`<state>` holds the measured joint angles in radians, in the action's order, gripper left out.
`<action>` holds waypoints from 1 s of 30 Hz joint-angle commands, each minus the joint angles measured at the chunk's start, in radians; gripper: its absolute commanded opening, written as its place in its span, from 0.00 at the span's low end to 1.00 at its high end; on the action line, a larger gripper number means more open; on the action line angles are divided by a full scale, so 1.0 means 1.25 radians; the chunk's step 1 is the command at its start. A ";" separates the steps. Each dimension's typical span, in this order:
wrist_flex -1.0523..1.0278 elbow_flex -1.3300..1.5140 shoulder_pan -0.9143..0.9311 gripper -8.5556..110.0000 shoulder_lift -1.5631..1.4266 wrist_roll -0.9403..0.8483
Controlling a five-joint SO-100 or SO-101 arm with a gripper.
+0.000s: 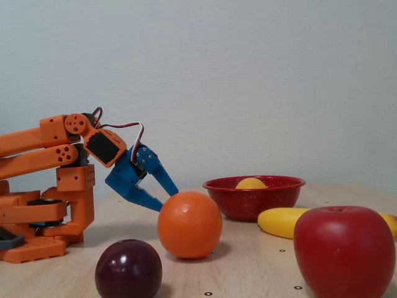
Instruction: Put peach in the red bowl.
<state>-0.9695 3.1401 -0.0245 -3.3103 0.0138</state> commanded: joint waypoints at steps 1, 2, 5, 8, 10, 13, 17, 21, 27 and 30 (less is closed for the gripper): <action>0.033 0.018 -0.001 0.07 -0.017 -0.004; 0.034 0.018 0.002 0.07 -0.017 0.000; 0.036 0.018 0.007 0.07 -0.017 0.009; 0.036 0.018 0.007 0.07 -0.017 0.009; 0.036 0.018 0.007 0.07 -0.017 0.009; 0.036 0.018 0.007 0.07 -0.017 0.009; 0.036 0.018 0.007 0.07 -0.017 0.009; 0.036 0.018 0.007 0.07 -0.017 0.009; 0.036 0.018 0.007 0.07 -0.017 0.009; 0.036 0.018 0.007 0.07 -0.017 0.009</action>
<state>-0.9695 3.1401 -0.0261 -3.3103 0.0138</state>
